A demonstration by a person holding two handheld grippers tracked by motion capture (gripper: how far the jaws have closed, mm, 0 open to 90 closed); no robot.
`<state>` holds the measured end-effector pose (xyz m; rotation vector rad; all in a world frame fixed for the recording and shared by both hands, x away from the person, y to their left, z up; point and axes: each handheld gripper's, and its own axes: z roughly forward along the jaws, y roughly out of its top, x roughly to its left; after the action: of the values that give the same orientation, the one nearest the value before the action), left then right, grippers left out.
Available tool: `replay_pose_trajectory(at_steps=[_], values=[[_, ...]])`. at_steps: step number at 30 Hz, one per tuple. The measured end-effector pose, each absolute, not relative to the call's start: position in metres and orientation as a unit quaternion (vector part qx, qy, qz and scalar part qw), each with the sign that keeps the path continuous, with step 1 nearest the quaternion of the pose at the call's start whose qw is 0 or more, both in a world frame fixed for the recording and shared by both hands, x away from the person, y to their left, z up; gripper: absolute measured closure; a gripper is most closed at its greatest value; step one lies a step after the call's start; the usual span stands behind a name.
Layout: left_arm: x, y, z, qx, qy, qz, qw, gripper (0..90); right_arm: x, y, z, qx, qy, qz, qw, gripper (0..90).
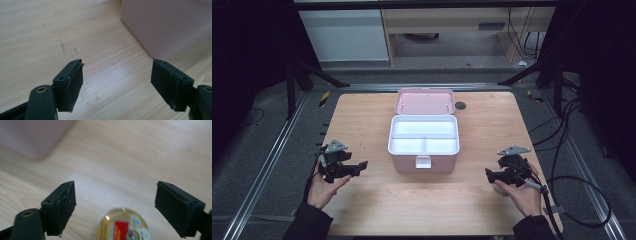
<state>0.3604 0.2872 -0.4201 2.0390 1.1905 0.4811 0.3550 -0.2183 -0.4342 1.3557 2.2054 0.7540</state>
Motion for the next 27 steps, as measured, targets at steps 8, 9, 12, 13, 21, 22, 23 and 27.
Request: replay_pose_trajectory(at_steps=[8,9,12,13,21,22,23,27], values=[[0.384,0.279,-0.384,0.799,0.421,0.176,0.392,27.8,0.375,-0.201,-0.398,0.445,0.799,0.335,0.227,21.8],[0.387,0.279,-0.381,0.799,0.418,0.17,0.397,27.8,0.377,-0.2,-0.394,0.439,0.799,0.341,0.229,21.9],[0.4,0.279,-0.373,0.801,0.401,0.163,0.413,26.8,0.386,-0.198,-0.38,0.425,0.796,0.364,0.231,23.0],[0.404,0.278,-0.371,0.801,0.394,0.166,0.419,26.7,0.389,-0.198,-0.376,0.419,0.795,0.373,0.233,23.7],[0.428,0.26,-0.357,0.837,0.337,0.187,0.388,28.7,0.414,-0.185,-0.341,0.359,0.804,0.418,0.223,24.8],[0.43,0.257,-0.355,0.841,0.33,0.187,0.386,29.1,0.417,-0.182,-0.338,0.348,0.808,0.419,0.223,24.8],[0.432,0.255,-0.354,0.843,0.326,0.185,0.385,29.6,0.419,-0.178,-0.335,0.337,0.812,0.422,0.223,25.0],[0.443,0.245,-0.346,0.856,0.302,0.178,0.381,29.7,0.428,-0.166,-0.325,0.302,0.827,0.423,0.214,25.7]])
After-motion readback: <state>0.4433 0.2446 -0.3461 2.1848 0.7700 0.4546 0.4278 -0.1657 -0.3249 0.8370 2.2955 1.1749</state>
